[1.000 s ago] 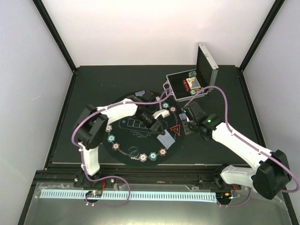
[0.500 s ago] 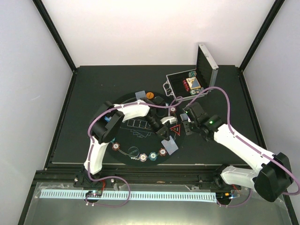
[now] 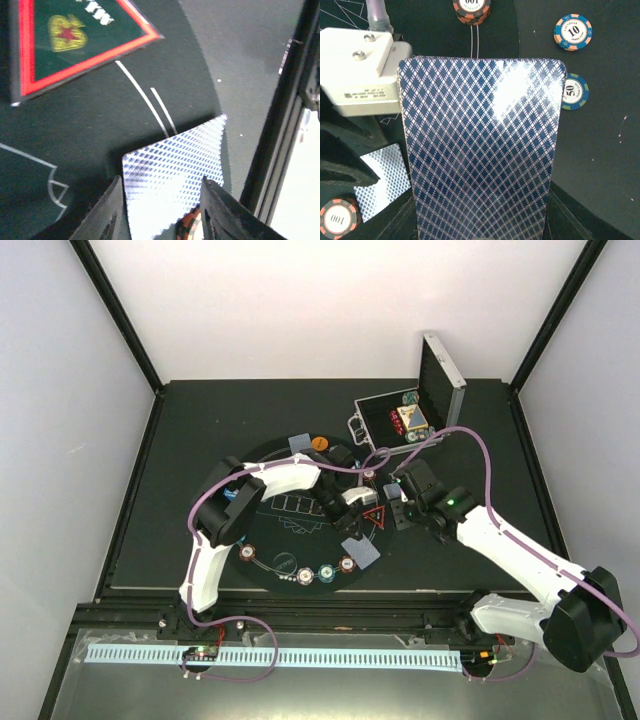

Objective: Distribute texas hold em gaming equipment

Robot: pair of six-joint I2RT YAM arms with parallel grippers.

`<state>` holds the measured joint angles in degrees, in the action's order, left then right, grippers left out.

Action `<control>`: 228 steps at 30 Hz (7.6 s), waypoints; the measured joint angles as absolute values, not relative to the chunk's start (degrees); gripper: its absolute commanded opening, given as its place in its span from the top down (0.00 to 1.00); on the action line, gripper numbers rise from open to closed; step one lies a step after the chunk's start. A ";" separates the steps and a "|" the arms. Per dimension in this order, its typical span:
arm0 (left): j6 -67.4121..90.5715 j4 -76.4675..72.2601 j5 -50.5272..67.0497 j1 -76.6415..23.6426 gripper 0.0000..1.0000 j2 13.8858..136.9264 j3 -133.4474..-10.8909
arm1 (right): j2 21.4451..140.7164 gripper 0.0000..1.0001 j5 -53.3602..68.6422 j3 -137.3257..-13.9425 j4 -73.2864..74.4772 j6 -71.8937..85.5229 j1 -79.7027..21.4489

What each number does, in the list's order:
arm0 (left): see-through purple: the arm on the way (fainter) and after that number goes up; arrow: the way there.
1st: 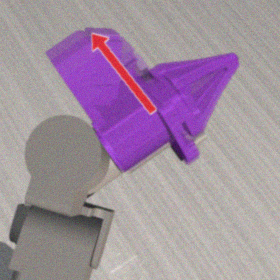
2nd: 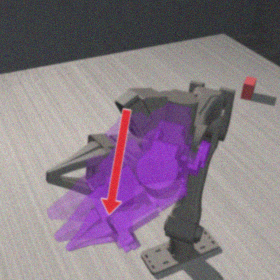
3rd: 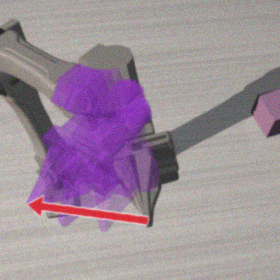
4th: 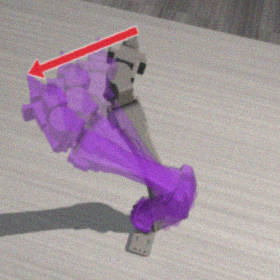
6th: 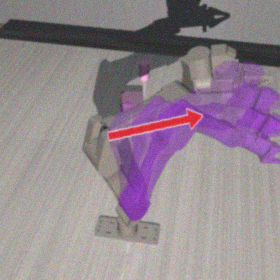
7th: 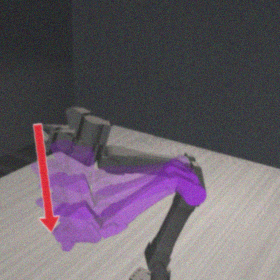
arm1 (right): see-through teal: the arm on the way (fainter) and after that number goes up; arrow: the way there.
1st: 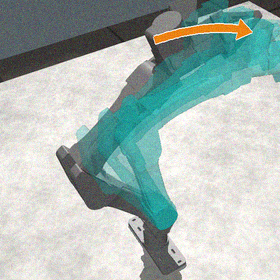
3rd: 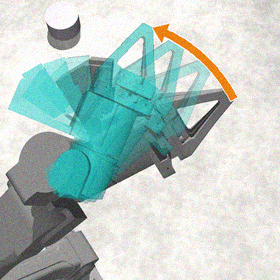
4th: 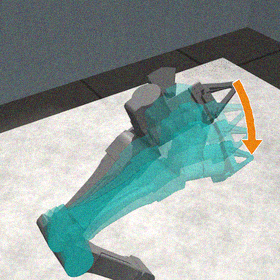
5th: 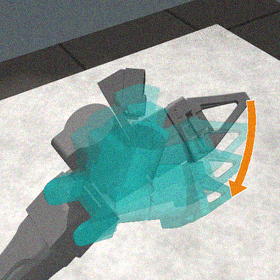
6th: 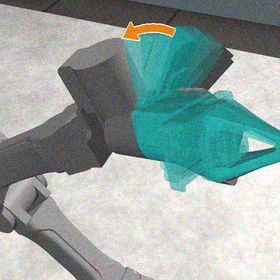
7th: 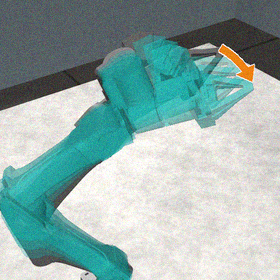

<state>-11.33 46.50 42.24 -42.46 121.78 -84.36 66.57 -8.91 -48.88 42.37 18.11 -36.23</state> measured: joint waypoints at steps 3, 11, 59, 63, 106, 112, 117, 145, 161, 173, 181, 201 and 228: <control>-10.48 45.41 39.42 -42.44 0.48 121.43 -84.25 | 66.46 0.46 -8.86 -48.73 42.39 18.09 -36.23; -3.62 36.23 31.77 -39.03 0.47 107.57 -73.84 | 66.48 0.46 -7.75 -48.71 42.35 17.17 -36.25; 5.72 33.47 61.23 -31.22 0.43 95.53 -55.94 | 75.83 0.46 3.20 -53.80 39.94 7.33 -58.85; 6.09 33.15 60.31 -31.22 0.49 96.09 -56.25 | 76.01 0.46 3.36 -53.80 39.94 7.31 -58.92; 3.97 36.38 63.13 -25.74 0.98 95.20 -56.88 | 76.03 0.46 1.04 -52.75 39.86 8.25 -59.18; 2.07 39.07 57.49 -21.69 0.98 92.71 -57.12 | 75.35 0.46 -1.34 -51.70 39.83 10.04 -59.09; -1.65 42.98 49.43 -18.06 0.99 92.55 -59.31 | 74.61 0.46 -3.09 -50.74 39.33 11.03 -58.02; -25.41 53.76 19.44 -6.68 0.98 120.18 -90.70 | 70.98 0.46 -3.92 -49.95 36.36 11.03 -54.17; -27.46 54.46 16.45 -2.98 0.99 121.43 -94.91 | 71.09 0.46 -2.87 -49.93 36.29 10.98 -53.84; -27.35 54.46 13.28 -2.07 0.85 121.67 -94.94 | 71.09 0.46 -2.46 -49.93 36.29 10.98 -53.84; -25.85 54.15 10.07 -1.28 0.50 121.64 -94.94 | 71.09 0.46 -2.44 -49.93 36.29 10.98 -53.84; 2.42 31.88 27.86 -1.83 0.38 78.78 -62.78 | 71.50 0.46 -2.59 -50.02 36.42 9.87 -53.84; 8.64 27.66 63.31 -27.88 0.35 97.78 -58.98 | 74.85 0.45 0.16 -50.65 37.69 8.16 -55.90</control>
<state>8.64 27.66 63.31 -27.88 97.78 -58.98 74.85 0.16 -50.65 37.69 8.16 -55.90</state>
